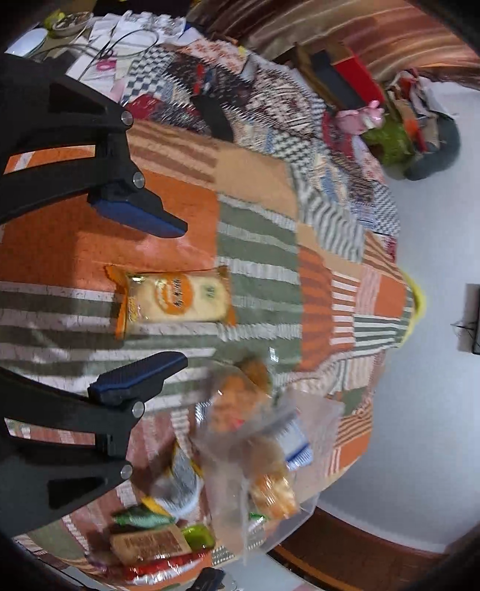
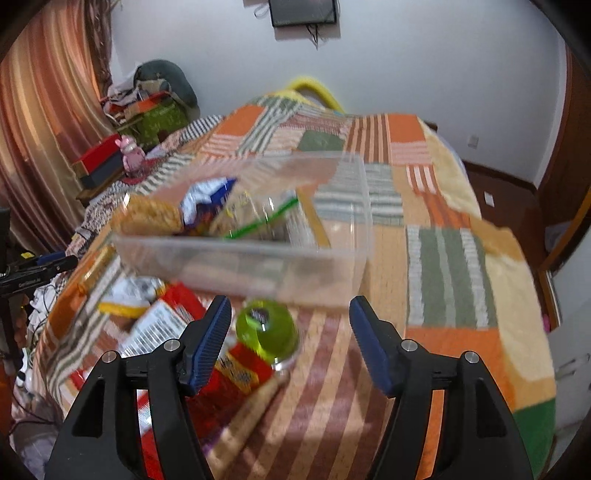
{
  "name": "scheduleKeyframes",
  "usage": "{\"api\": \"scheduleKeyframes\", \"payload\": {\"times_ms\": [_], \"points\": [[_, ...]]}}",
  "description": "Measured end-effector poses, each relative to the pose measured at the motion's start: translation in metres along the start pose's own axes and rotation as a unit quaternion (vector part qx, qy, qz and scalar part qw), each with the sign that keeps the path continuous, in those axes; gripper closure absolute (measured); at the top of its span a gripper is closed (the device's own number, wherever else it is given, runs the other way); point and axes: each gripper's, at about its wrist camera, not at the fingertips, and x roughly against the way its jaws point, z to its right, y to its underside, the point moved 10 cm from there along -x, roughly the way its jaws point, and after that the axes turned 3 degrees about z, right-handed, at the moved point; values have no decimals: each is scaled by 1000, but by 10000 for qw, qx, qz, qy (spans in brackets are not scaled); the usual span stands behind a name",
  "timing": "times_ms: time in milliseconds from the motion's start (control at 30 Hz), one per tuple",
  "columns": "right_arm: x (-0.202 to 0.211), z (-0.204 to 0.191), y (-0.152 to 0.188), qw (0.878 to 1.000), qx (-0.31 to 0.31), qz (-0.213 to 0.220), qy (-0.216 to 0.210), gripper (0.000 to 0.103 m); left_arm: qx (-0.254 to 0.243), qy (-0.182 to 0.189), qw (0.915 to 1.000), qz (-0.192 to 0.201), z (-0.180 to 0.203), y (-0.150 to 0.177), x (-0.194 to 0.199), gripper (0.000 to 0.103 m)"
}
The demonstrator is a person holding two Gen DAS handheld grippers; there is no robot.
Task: Organize snacks
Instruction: 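Grasp the cream bread pack with left tool while right tool grasps green jelly cup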
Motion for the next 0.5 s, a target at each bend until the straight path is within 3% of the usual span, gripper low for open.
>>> {"api": "scheduleKeyframes", "payload": {"times_ms": [100, 233, 433, 500], "points": [[-9, -1, 9, 9998, -52, -164, -35, 40, 63, -11, 9999, -105, -3, 4, -20, 40], [-15, -8, 11, 9997, -22, -230, -66, 40, 42, -44, 9997, -222, -4, 7, -44, 52], [-27, -10, 14, 9992, -62, -355, -173, 40, 47, -82, 9997, -208, -7, 7, -59, 63], [-29, -10, 15, 9989, -140, -378, -245, 47, 82, -18, 9997, -228, -8, 7, -60, 68]]}}
